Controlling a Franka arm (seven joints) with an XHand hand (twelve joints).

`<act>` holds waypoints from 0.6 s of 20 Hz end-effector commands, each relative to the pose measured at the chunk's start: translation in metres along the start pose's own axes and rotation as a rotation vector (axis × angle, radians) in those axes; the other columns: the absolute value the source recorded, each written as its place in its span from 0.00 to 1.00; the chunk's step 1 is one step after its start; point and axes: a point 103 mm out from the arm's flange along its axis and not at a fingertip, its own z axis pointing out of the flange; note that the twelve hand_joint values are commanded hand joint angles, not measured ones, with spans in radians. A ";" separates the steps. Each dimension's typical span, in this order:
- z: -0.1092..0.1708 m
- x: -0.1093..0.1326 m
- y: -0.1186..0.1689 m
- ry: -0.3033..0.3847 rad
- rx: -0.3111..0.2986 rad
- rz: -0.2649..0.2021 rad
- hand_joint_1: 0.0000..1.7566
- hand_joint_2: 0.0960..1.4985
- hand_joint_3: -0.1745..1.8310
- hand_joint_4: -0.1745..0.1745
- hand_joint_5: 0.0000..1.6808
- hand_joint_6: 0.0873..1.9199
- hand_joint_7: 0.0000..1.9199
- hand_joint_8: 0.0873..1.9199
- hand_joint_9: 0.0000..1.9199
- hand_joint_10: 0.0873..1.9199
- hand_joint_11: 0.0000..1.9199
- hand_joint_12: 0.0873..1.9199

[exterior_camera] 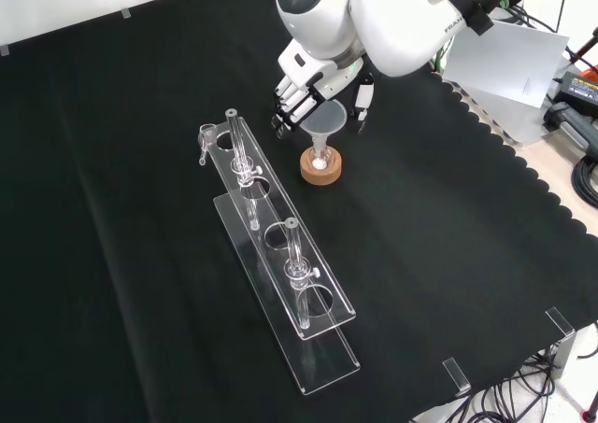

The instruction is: Remove the funnel from the round-bottom flask.

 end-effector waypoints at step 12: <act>-0.003 -0.004 0.004 -0.054 -0.031 0.021 0.49 0.64 0.00 0.39 0.27 0.00 0.17 0.33 0.35 0.27 0.24 0.68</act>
